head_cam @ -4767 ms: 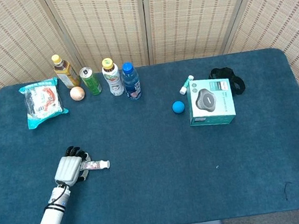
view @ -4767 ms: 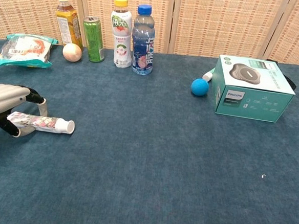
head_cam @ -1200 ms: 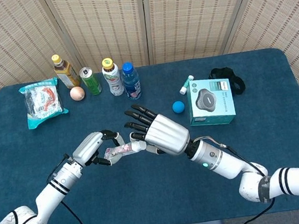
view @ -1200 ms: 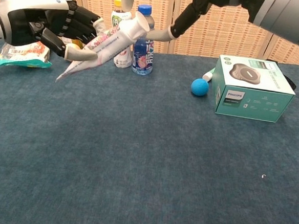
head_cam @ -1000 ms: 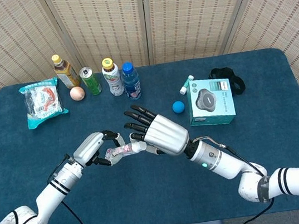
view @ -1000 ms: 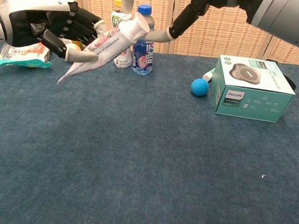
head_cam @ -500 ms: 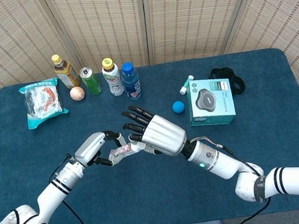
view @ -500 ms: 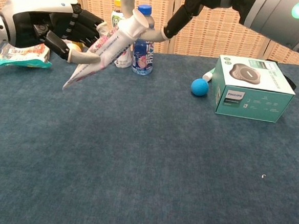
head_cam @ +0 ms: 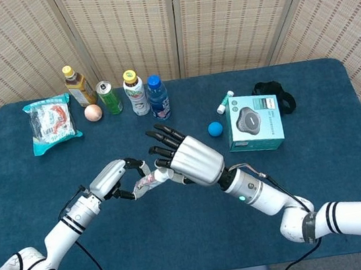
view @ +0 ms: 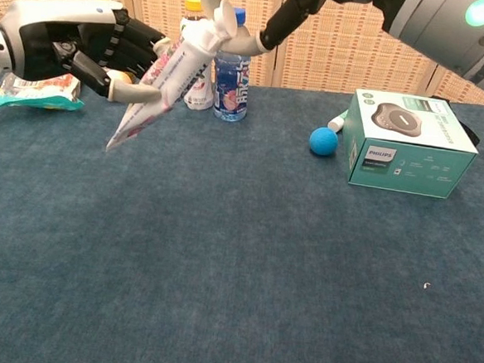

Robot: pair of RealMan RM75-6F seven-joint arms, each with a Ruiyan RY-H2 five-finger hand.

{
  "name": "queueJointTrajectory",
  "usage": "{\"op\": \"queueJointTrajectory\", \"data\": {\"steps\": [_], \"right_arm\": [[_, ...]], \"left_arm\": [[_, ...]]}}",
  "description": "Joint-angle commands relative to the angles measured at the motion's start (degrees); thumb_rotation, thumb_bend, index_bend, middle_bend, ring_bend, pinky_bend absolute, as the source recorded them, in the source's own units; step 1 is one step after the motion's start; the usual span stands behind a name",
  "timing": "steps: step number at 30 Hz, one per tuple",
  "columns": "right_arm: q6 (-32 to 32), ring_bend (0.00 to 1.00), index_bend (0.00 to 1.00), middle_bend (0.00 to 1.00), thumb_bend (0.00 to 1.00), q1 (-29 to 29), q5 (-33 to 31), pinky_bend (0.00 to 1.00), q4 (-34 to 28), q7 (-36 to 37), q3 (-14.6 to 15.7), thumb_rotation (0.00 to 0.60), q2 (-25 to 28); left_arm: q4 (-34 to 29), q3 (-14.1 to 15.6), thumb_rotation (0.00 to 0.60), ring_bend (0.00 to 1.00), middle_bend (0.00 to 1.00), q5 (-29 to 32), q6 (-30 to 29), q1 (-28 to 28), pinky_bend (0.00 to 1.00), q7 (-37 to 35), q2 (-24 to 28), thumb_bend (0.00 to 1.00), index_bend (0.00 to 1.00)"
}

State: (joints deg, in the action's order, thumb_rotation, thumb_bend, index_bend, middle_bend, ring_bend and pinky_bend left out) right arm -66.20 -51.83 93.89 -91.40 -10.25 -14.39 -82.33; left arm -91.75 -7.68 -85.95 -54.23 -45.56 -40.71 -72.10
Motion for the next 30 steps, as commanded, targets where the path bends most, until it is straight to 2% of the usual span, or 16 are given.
{"op": "queueJointTrajectory", "data": {"steps": [1,24,30], "right_arm": [[-0.4,0.08,0.64,0.37,0.15,0.0,0.1,0.10,0.4,0.2,0.0,0.600,-0.4],[-2.5,0.09,0.64,0.37,0.16,0.2,-0.4,0.11,1.8,-0.2,-0.1,0.600,-1.6],[-1.6,0.09,0.64,0.37,0.24,0.4,-1.3,0.11,0.7,-0.6,0.0,0.600,-0.7]], "left_arm": [[0.1,0.1,0.600,0.43,0.64,0.0,0.1,0.0,0.26,-0.6,0.0,0.33,0.66],[0.7,-0.8,0.600,0.43,0.65,1.0,2.0,-0.1,0.27,-12.6,3.4,0.33,0.67],[1.2,-1.1,0.600,0.43,0.65,1.2,2.0,0.1,0.28,-14.6,4.2,0.33,0.67]]}}
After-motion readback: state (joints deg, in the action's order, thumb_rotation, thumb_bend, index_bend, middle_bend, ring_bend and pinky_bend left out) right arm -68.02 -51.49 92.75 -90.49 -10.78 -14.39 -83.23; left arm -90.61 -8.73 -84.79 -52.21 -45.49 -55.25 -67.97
